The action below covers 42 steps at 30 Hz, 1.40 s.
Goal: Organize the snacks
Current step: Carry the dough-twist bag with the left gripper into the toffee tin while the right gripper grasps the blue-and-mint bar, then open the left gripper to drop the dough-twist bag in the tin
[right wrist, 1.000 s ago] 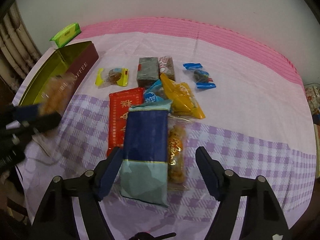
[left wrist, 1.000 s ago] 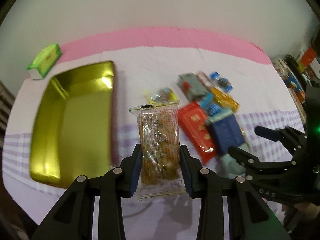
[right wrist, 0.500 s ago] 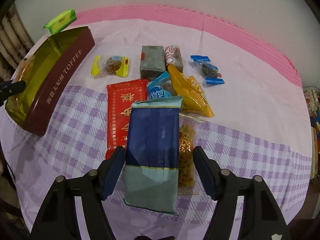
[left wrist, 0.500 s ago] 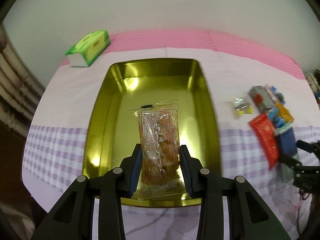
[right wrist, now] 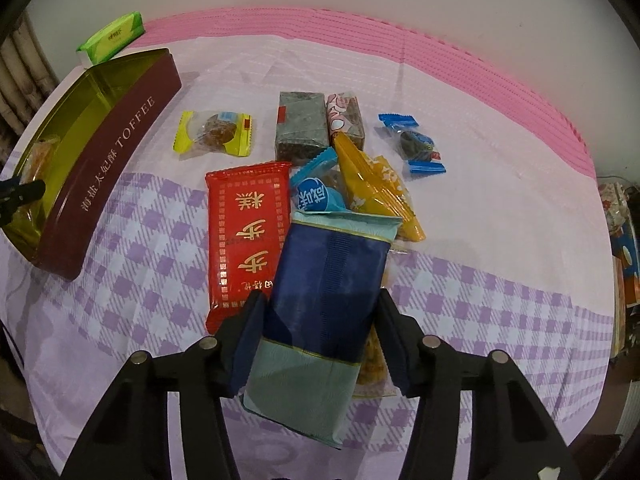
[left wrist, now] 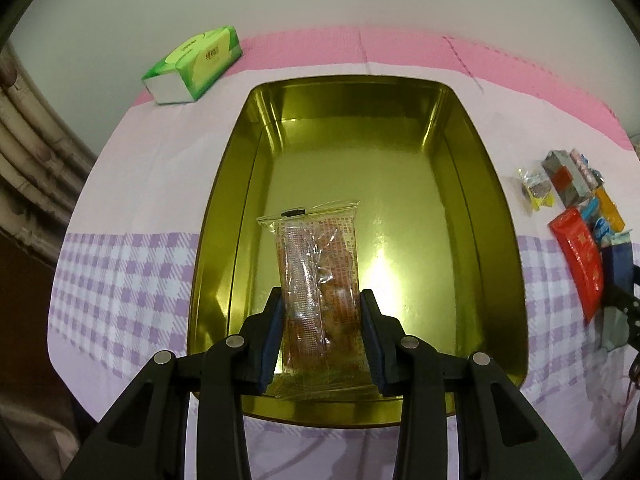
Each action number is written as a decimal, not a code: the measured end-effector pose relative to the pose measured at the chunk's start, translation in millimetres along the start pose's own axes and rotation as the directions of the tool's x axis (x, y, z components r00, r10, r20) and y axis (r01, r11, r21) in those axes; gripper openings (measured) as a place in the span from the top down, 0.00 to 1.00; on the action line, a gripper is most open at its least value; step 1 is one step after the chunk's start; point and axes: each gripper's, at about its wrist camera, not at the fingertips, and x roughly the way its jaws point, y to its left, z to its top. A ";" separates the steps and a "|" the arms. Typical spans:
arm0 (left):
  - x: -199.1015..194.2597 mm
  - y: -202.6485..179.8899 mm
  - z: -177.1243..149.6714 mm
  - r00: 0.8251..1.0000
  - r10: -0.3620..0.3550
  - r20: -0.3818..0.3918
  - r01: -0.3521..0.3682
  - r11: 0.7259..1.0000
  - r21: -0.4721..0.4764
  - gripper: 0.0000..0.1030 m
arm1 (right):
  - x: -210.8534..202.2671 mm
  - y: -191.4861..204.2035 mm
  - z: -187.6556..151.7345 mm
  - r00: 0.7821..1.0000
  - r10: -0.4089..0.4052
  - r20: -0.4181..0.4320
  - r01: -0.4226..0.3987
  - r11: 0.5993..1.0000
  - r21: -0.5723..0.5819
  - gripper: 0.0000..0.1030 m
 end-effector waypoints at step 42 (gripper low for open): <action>-36.7 45.0 -1.1 0.993 -0.063 0.095 0.076 0.988 -0.134 0.61 | -36.9 -1.4 33.3 0.991 0.070 0.110 -0.076 0.996 0.054 0.55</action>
